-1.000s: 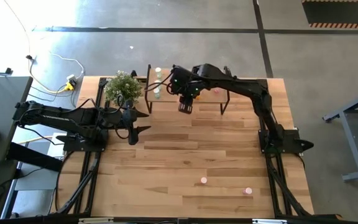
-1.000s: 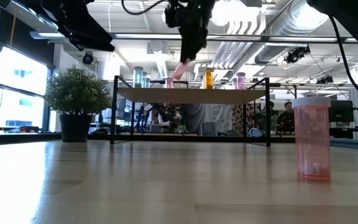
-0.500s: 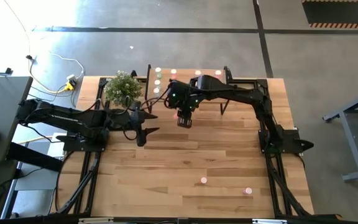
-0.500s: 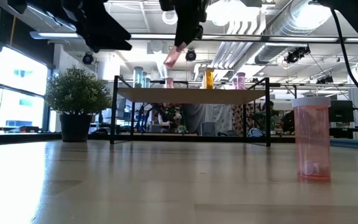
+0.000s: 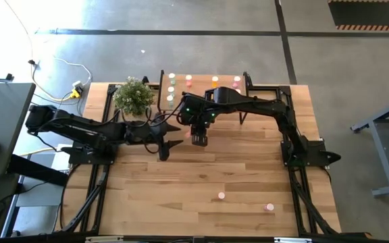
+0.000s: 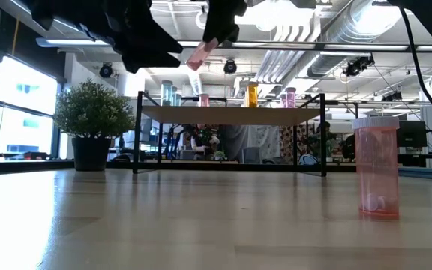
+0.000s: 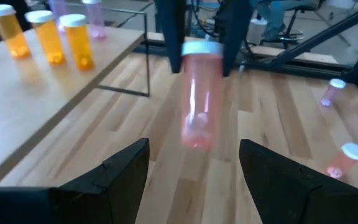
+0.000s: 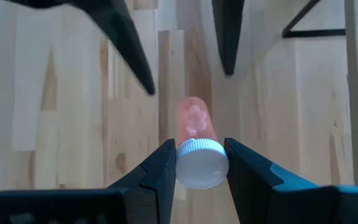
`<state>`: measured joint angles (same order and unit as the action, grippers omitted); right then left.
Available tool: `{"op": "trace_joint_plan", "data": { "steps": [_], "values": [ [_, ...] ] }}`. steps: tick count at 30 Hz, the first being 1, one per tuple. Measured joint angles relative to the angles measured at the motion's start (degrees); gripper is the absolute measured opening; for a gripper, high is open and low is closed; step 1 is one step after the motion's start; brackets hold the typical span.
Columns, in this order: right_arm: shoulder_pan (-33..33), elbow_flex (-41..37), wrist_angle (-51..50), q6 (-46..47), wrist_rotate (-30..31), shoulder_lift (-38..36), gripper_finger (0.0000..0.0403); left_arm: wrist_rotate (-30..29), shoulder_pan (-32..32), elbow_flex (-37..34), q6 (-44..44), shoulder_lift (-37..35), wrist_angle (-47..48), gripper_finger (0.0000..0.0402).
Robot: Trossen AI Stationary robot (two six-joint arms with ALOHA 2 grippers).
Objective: Pick and place medicine bottles onto shelf by color
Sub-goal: Put the top pink pill bottle on the shelf aligned with the other pink pill bottle
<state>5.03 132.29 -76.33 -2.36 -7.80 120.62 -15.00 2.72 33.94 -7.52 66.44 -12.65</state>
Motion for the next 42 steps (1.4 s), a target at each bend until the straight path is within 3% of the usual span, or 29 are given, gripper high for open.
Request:
{"op": "trace_joint_plan", "data": {
  "steps": [13, 29, 35, 42],
  "values": [
    [-0.21, 0.00, 0.78, -0.05, -3.22, 0.02, 0.0114, 2.40, -0.97, 0.01, -1.28, 1.72, -8.36, 0.0241],
    [-0.21, 0.00, 1.00, -0.10, -5.50, 0.04, 0.0114, 5.85, 2.30, 0.20, -2.78, 2.87, -8.17, 0.0241],
    [-0.17, 0.00, 1.15, -0.07, -5.50, 0.04, 0.0114, 9.17, 3.23, 5.98, -1.14, 7.14, -2.85, 0.0241],
    [-0.17, 0.00, 0.69, -0.08, -5.50, 0.04, 0.0114, 7.49, 3.33, 7.05, 0.21, 7.79, -0.54, 0.0241]
  ]
}}
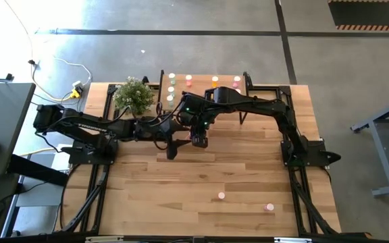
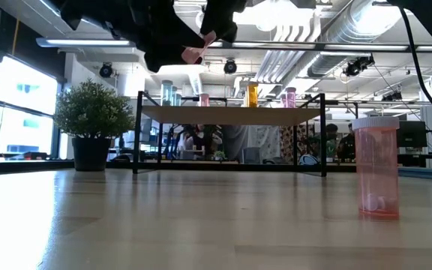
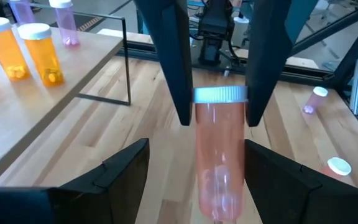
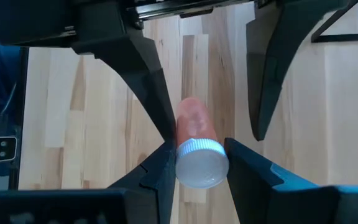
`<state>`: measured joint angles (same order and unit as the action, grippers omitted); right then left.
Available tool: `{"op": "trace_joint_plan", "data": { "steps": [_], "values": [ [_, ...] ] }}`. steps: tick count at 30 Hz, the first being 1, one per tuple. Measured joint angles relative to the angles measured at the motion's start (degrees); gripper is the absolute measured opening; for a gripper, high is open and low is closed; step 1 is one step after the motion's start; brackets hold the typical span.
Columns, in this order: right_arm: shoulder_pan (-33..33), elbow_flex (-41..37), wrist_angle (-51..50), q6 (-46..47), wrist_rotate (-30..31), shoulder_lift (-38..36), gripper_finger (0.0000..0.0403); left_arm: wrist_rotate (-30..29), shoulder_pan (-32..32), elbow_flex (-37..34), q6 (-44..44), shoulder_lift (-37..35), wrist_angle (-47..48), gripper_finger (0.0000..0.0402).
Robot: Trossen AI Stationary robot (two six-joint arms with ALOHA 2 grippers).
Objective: Pick and place medicine bottles onto shelf by color
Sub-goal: Put the top pink pill bottle on the shelf aligned with the other pink pill bottle
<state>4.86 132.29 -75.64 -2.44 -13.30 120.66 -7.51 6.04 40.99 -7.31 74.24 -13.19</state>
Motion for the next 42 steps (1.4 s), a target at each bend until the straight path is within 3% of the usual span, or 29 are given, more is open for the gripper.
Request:
{"op": "trace_joint_plan", "data": {
  "steps": [4, 13, 21, 42],
  "values": [
    [0.00, 0.00, -0.37, -0.04, 0.00, 0.00, 0.0114, 0.42, 0.00, 0.00, 0.00, 0.00, -0.41, 0.0231],
    [0.00, 0.00, -0.39, 0.03, 0.20, 0.00, 0.0114, 0.99, -0.04, 0.00, 1.52, -0.02, -0.48, 0.0160],
    [0.04, 0.00, -0.39, 0.05, 0.26, 0.00, 0.0114, 1.25, -0.04, 0.00, 1.53, -0.04, -0.50, 0.0121],
    [0.02, 0.00, -0.45, 0.03, 0.05, 0.00, 0.0114, 2.39, -0.03, 0.00, 1.53, -0.07, -0.72, 0.0107]
  ]
}}
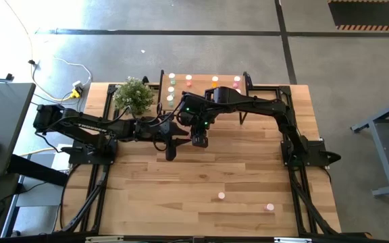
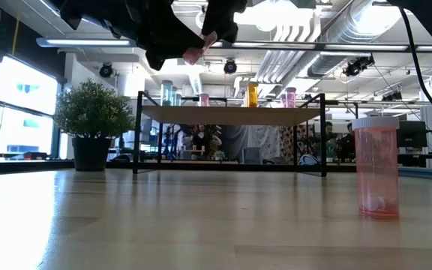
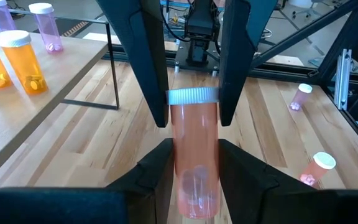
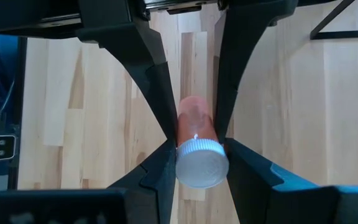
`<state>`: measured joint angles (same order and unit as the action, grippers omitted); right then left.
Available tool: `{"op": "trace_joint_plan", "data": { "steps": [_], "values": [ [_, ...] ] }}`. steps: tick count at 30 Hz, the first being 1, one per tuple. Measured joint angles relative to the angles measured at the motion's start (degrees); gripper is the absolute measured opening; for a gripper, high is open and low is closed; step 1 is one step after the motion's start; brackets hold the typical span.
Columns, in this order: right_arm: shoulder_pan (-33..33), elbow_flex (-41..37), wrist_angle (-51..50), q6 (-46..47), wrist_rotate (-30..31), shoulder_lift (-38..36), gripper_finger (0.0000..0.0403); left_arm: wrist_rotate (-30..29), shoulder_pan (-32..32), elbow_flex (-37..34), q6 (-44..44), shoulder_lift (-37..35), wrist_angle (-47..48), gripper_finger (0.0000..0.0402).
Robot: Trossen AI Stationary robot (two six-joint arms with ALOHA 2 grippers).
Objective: Pick and place medicine bottles onto shelf by color
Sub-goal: Put the top pink pill bottle on the shelf aligned with the other pink pill bottle
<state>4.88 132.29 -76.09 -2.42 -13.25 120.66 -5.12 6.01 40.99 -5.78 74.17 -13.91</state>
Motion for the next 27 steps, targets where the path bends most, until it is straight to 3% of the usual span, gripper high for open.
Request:
{"op": "trace_joint_plan", "data": {
  "steps": [5, 18, 27],
  "values": [
    [-0.07, 0.00, 0.02, -0.16, 2.29, 0.00, 0.0126, -0.03, 0.03, 0.00, 0.13, 0.00, 0.00, 0.0106],
    [0.58, 0.00, 0.09, 1.46, 5.54, -0.10, 0.0233, -0.34, 0.04, 0.00, 1.03, -0.02, -0.23, 0.0106],
    [0.72, -0.07, 0.66, 0.59, 4.55, -1.83, 0.0245, -0.45, -0.01, 0.02, 1.03, -0.02, -0.29, 0.0106]
  ]
}}
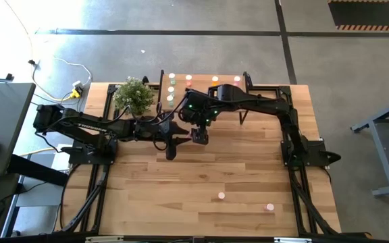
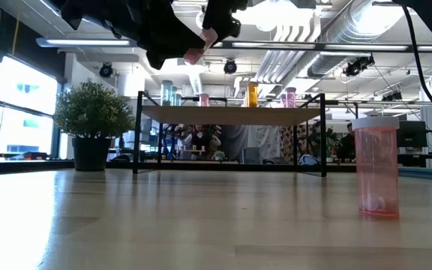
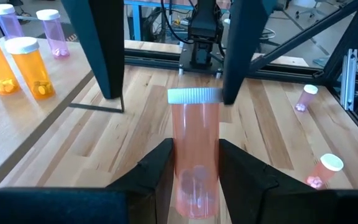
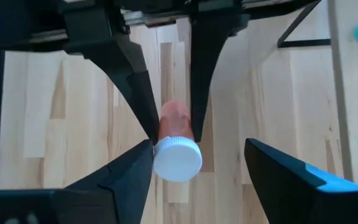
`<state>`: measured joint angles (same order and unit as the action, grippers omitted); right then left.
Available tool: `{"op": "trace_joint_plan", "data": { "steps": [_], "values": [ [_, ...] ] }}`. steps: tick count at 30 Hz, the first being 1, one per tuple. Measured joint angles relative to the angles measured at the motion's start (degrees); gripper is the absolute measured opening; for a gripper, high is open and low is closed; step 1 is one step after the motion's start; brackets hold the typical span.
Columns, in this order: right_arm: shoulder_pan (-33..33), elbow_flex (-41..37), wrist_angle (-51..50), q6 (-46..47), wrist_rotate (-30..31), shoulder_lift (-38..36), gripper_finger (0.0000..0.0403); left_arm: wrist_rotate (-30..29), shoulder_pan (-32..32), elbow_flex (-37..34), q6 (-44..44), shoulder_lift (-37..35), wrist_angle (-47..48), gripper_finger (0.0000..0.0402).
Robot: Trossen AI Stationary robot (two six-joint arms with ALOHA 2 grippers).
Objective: Pick and place medicine bottles onto shelf by color
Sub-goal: Put the top pink pill bottle on the shelf aligned with the other pink pill bottle
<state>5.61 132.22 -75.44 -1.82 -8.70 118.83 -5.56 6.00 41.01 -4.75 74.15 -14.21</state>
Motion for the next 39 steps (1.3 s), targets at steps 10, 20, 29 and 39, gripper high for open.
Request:
{"op": "trace_joint_plan", "data": {
  "steps": [10, 20, 29, 39],
  "values": [
    [-0.76, 0.00, 0.06, 0.44, 3.18, -4.91, 0.0245, -0.08, 0.00, 0.00, 0.04, 0.00, -0.79, 0.0106],
    [-4.80, 0.02, -4.58, 3.69, 18.76, -9.27, 0.0245, -9.84, -2.05, -0.49, -0.02, 0.00, -4.66, 0.0106],
    [-7.58, 0.02, -8.33, 7.15, 26.55, -9.56, 0.0245, -19.73, -4.63, -7.75, 0.02, 0.00, -19.91, 0.0106],
    [-6.99, -3.84, -3.87, 6.58, 26.70, -9.49, 0.0245, -21.60, -4.37, -13.15, 0.03, 0.00, -28.65, 0.0106]
  ]
}}
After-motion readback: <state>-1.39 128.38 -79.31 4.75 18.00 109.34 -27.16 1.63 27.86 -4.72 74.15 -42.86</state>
